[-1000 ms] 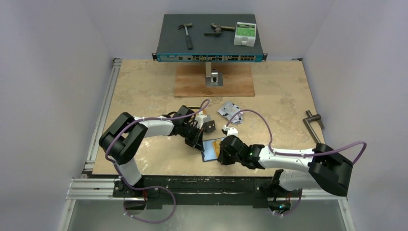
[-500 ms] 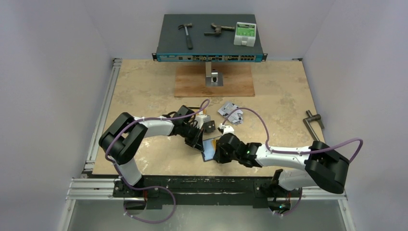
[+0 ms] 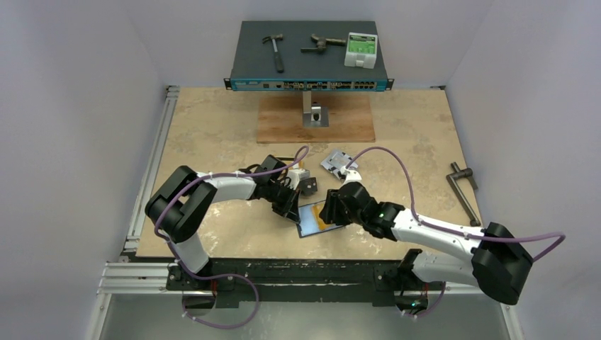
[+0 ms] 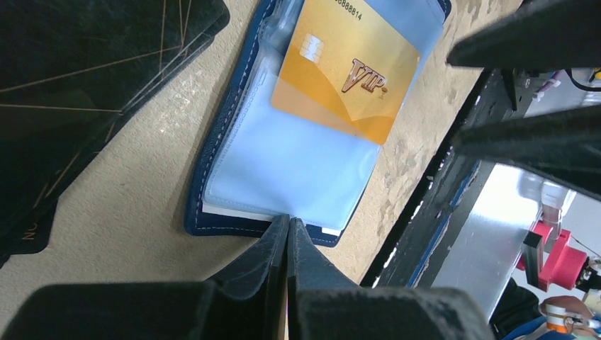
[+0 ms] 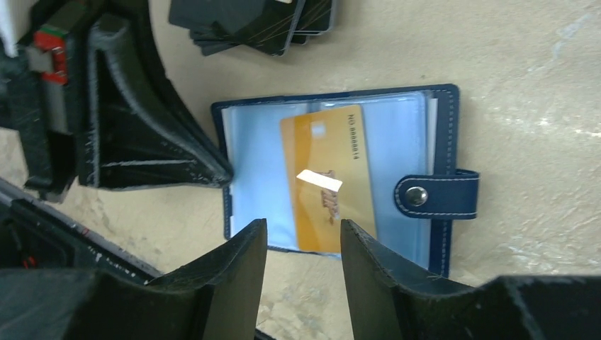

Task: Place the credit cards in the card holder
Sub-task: Insert the credit card into the card holder.

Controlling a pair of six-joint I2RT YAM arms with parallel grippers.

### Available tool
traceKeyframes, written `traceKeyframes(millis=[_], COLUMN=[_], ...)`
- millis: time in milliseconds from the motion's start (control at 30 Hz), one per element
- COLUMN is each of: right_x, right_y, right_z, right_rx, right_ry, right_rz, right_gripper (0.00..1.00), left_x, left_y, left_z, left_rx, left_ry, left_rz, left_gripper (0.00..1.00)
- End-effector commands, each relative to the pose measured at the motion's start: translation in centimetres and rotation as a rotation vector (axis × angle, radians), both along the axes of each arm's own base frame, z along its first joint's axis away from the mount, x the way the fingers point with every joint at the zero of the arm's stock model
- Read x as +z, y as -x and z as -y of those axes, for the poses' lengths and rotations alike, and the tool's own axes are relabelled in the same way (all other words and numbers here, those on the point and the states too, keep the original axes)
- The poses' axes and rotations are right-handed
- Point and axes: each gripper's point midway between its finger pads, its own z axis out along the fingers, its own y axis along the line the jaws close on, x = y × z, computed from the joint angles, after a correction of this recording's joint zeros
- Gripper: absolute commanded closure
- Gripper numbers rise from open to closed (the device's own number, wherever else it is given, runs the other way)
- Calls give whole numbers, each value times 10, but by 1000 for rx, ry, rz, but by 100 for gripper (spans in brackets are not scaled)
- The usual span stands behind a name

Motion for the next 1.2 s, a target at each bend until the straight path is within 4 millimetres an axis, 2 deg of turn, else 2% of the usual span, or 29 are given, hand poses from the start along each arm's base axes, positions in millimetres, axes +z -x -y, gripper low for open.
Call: traceKeyframes(millis=[0, 500, 967, 1167], right_x=[-1, -32, -26, -6], right_y=[-12, 1, -2, -7], right_z=[5, 10, -4, 7], right_rx=[-6, 7, 27, 3], right_ry=[21, 37, 5, 41], right_rz=[15, -63, -60, -22], right_gripper=[56, 57, 62, 54], left_x=[5, 6, 7, 7], left_y=[-4, -3, -3, -3], left_z=[-2, -2, -1, -1], left_rx=[-10, -9, -8, -9], left_ry=[3, 3, 6, 6], left_rz=[51, 50, 48, 46], left_gripper=[100, 100, 100, 100])
